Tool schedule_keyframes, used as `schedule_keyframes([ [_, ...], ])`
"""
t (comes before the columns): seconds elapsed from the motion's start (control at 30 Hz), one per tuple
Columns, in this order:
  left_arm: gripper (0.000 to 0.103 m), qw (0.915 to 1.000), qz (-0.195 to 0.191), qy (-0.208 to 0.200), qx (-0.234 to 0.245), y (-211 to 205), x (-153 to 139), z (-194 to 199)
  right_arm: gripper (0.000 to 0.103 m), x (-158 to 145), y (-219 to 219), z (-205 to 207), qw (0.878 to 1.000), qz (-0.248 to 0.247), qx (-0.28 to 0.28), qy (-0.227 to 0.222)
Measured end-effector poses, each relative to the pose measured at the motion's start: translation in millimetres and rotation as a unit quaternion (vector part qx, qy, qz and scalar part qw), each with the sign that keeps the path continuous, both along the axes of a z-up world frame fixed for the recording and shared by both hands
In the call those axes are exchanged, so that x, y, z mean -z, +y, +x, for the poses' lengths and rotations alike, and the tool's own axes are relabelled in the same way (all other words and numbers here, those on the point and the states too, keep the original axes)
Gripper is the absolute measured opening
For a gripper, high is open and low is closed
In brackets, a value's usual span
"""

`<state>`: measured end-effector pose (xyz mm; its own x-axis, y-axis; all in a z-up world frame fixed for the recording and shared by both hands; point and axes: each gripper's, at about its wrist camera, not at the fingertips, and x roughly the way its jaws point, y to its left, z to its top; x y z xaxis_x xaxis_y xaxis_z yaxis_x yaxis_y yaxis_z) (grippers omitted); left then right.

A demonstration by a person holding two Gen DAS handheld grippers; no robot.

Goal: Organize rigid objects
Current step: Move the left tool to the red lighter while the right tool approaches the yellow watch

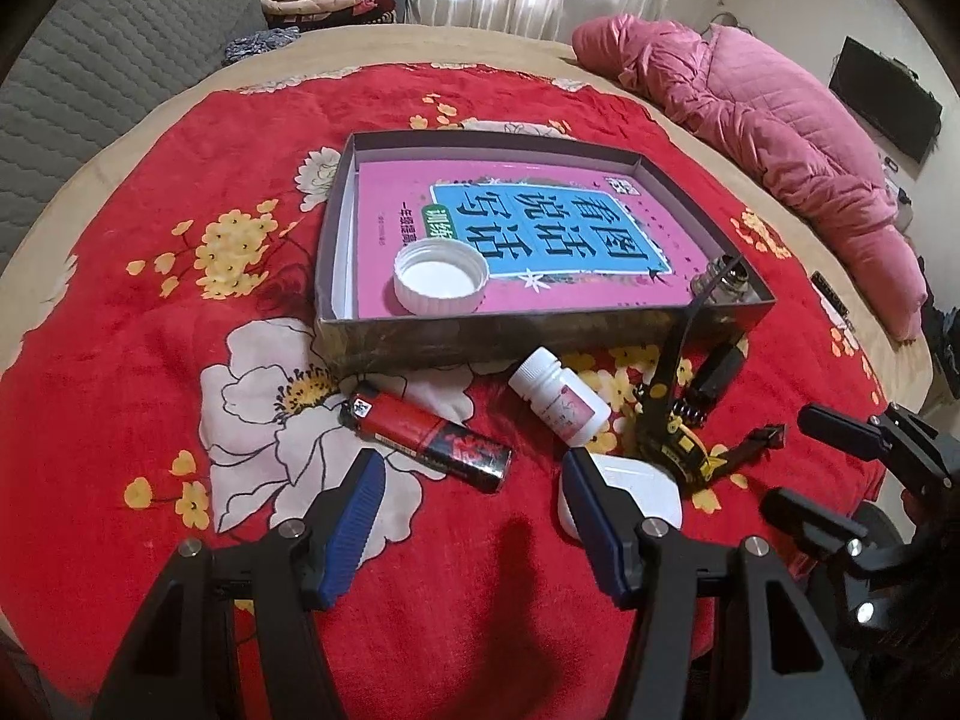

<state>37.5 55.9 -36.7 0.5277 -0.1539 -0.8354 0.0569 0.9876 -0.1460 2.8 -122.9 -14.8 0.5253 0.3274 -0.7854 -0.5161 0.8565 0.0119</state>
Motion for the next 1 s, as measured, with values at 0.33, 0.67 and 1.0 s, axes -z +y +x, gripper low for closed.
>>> schedule_keyframes([
  [0.33,0.061,0.9997,0.001,0.018,-0.016,4.1,9.3,6.2,0.063,12.1,17.4,0.9,0.998,-0.045,-0.025,-0.021],
  [0.67,0.061,0.9968,-0.004,0.047,-0.065,4.5,23.0,23.7,0.062,19.6,19.1,7.2,0.998,-0.047,-0.025,-0.017],
  [1.0,0.061,0.9902,0.018,0.083,-0.111,-0.3,39.8,48.0,0.062,19.0,9.8,13.7,1.0,-0.024,-0.003,-0.006],
])
